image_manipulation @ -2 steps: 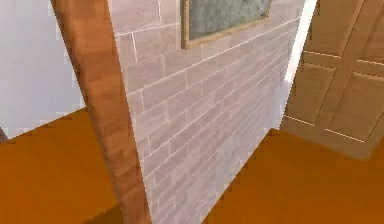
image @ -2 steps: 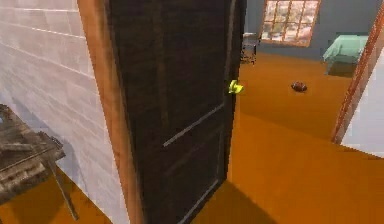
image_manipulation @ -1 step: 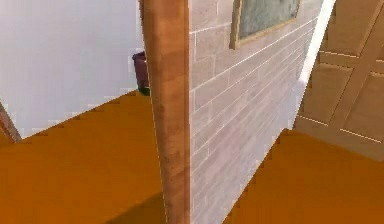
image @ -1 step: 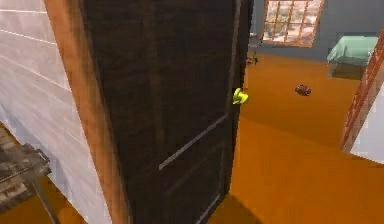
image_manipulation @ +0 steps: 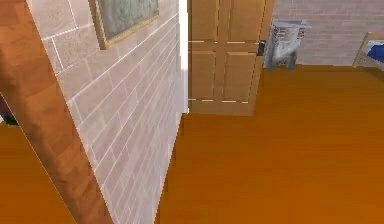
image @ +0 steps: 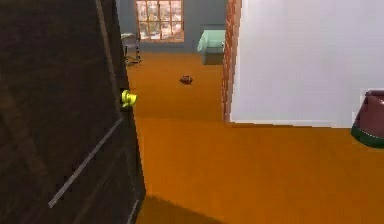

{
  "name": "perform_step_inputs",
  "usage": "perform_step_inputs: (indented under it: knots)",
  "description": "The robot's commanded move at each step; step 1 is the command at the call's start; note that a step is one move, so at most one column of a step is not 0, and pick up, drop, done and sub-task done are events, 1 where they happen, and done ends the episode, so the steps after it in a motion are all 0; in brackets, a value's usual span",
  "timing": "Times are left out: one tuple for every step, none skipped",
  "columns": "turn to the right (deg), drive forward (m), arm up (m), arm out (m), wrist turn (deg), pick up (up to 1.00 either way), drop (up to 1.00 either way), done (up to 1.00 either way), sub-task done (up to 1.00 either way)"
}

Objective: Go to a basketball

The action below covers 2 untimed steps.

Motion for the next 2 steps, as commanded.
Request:
perform_step_inputs:
  knots:
    - [3.0, 0.00, 0.00, 0.00, 0.0, 0.00, 0.00, 0.00, 0.00]
    - [0.0, 1.00, 0.00, 0.00, 0.0, 0.00, 0.00, 0.00, 0.00]
